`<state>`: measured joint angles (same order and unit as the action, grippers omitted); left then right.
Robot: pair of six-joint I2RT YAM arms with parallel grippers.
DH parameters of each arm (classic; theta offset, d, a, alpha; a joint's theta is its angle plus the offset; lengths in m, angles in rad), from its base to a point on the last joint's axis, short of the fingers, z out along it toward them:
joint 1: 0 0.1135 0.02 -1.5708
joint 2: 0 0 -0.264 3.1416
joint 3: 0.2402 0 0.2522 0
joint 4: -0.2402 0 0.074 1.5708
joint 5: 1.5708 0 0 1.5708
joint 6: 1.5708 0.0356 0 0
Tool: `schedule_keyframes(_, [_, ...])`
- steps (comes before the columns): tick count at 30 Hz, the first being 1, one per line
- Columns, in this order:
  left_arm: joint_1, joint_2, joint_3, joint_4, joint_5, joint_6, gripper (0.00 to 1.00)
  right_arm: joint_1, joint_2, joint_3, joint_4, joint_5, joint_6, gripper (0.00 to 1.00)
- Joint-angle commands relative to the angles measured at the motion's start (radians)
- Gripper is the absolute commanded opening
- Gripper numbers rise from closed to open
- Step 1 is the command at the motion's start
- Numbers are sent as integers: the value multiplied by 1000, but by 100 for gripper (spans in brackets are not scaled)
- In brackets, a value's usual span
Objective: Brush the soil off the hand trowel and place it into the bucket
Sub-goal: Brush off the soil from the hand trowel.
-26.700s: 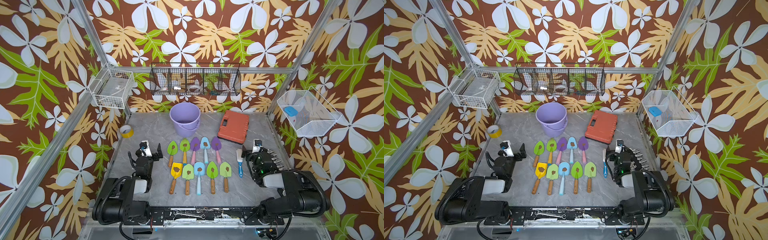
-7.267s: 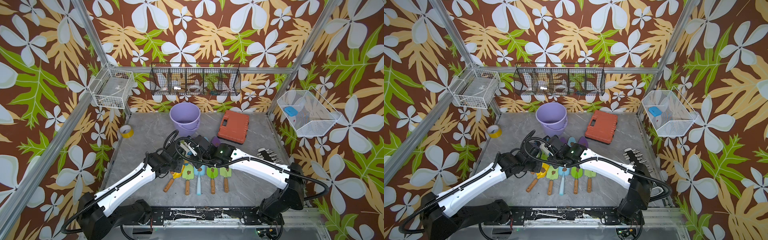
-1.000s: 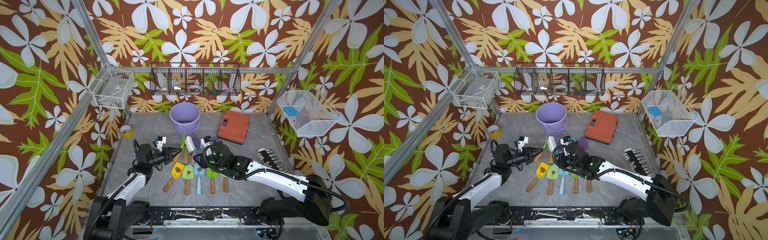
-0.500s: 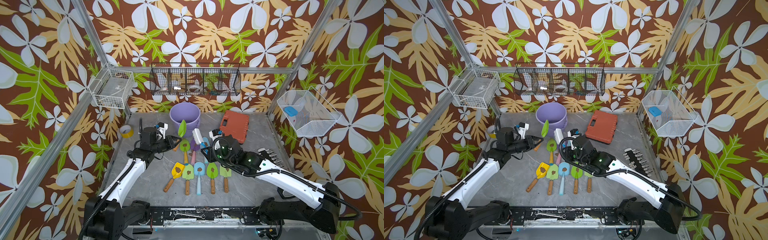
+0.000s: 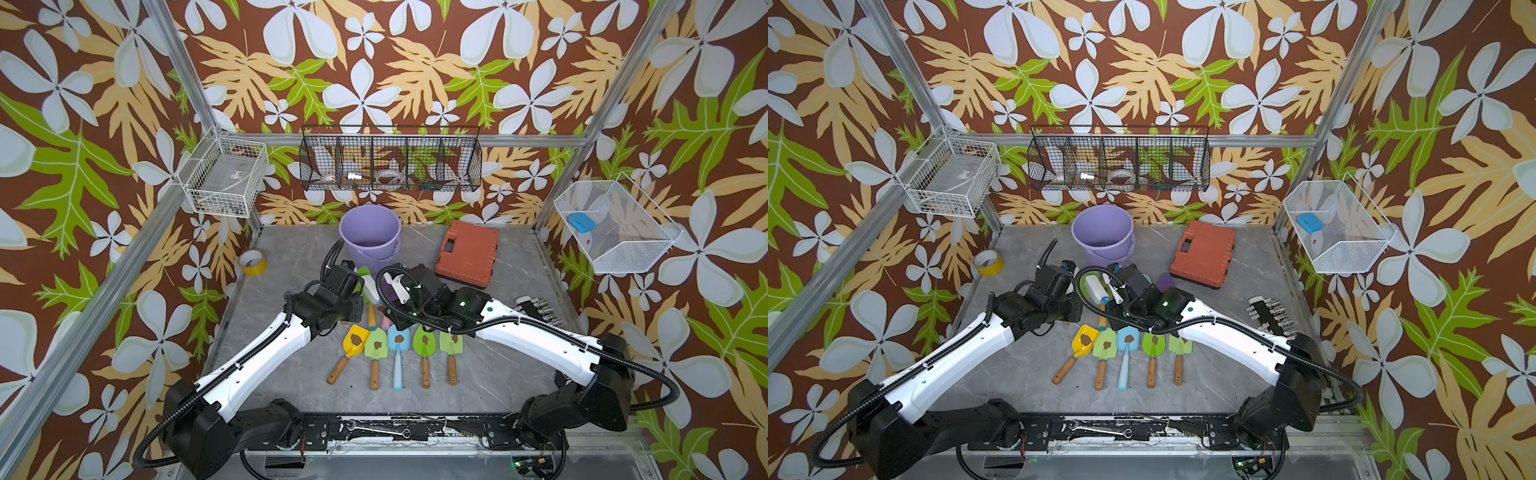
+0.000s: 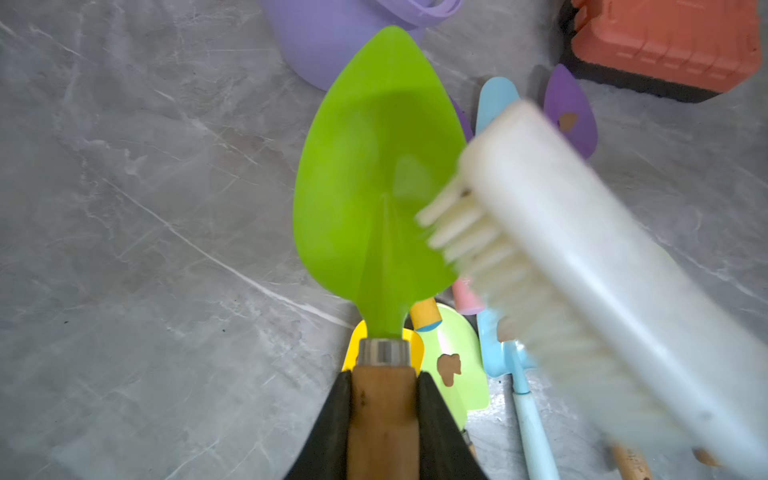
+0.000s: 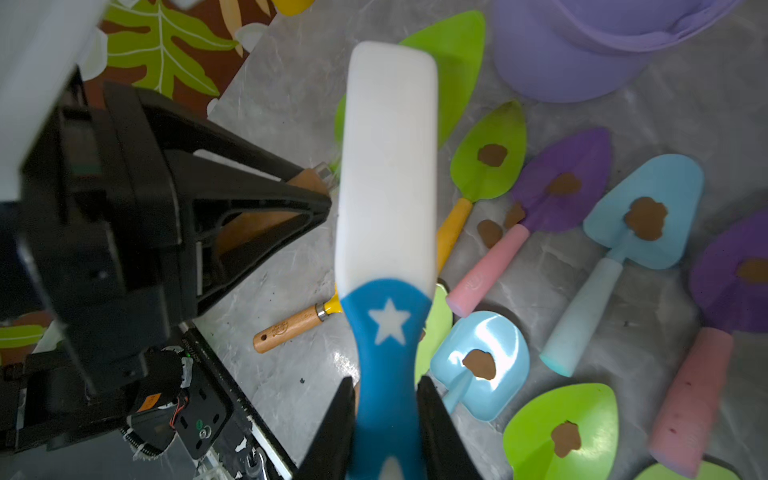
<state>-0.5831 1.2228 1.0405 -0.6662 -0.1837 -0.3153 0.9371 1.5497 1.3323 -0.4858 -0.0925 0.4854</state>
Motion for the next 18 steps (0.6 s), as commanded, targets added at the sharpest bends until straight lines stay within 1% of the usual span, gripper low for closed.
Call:
schedule_keyframes(1, [-18, -6, 5, -26, -63, 21, 0, 9, 40, 19, 17, -50, -27, 0])
schedule_keyframes(4, [-21, -25, -7, -18, -47, 22, 0, 4, 68, 22, 6, -23, -37, 0])
schedule_keyframes(7, [-23, -40, -18, -14, -32, 31, 0, -37, 75, 14, -8, 0, -38, 0])
schedule_keyframes(11, [-24, -56, -35, -10, -28, 41, 0, -89, 60, 13, -35, 68, -54, 0])
schedule_keyframes(13, [-24, -52, -40, -9, -34, 46, 0, -90, 44, 27, -34, 72, -60, 0])
schedule_keyframes(15, [-24, -48, -41, -7, -23, 46, 0, -83, 29, 43, -29, 44, -56, 0])
schedule_keyframes(18, [-24, -47, -42, 1, -8, 45, 0, -36, 10, 55, -15, 26, -65, 0])
